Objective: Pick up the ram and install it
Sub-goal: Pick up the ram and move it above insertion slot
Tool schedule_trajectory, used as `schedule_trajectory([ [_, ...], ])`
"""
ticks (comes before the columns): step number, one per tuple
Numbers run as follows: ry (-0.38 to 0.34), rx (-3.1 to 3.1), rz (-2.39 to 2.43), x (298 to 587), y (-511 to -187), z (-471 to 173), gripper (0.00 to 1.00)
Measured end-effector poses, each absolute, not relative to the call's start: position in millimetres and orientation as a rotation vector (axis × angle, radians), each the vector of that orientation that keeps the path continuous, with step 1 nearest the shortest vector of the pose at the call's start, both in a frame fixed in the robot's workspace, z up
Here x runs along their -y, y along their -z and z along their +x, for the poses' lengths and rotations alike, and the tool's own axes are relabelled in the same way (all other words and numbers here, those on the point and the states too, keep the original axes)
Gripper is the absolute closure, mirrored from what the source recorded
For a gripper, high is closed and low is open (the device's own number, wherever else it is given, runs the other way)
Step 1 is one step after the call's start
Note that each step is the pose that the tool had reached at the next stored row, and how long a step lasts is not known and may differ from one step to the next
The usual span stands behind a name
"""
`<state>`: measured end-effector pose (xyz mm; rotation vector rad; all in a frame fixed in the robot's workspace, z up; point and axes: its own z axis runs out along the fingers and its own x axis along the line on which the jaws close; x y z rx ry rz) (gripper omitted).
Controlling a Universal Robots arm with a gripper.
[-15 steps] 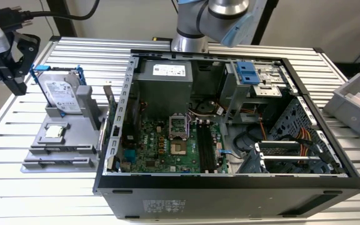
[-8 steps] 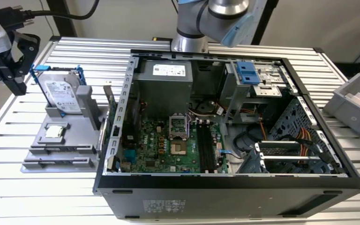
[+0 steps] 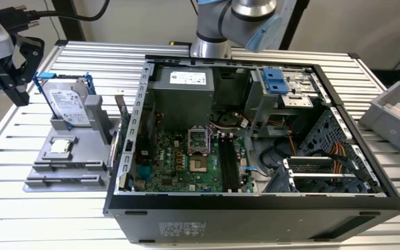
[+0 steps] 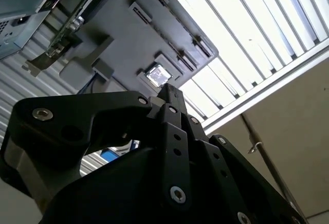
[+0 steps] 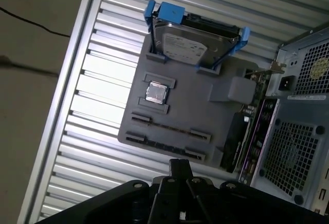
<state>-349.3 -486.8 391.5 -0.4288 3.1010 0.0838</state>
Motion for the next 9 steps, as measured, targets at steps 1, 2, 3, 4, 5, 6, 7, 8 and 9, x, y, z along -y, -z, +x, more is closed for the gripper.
schedule_trajectory([
  [1,-0.084,-3.1,-0.433,486.8,-391.5,-349.3,1.0],
  [2,-0.084,-3.1,-0.438,486.8,-391.6,-349.3,1.0],
  [3,-0.084,-3.099,-0.443,486.8,-391.6,-349.3,1.0],
  [4,-0.084,-3.099,-0.448,486.8,-391.5,-349.3,1.0],
  [5,-0.084,-3.098,-0.452,486.8,-391.6,-349.3,1.0],
  [6,-0.084,-3.097,-0.457,486.8,-391.6,-349.3,1.0],
  [7,-0.084,-3.097,-0.462,486.8,-391.5,-349.3,1.0],
  [8,-0.084,-3.096,-0.466,486.8,-391.5,-349.3,1.0],
  [9,-0.084,-3.096,-0.47,486.8,-391.5,-349.3,1.0],
])
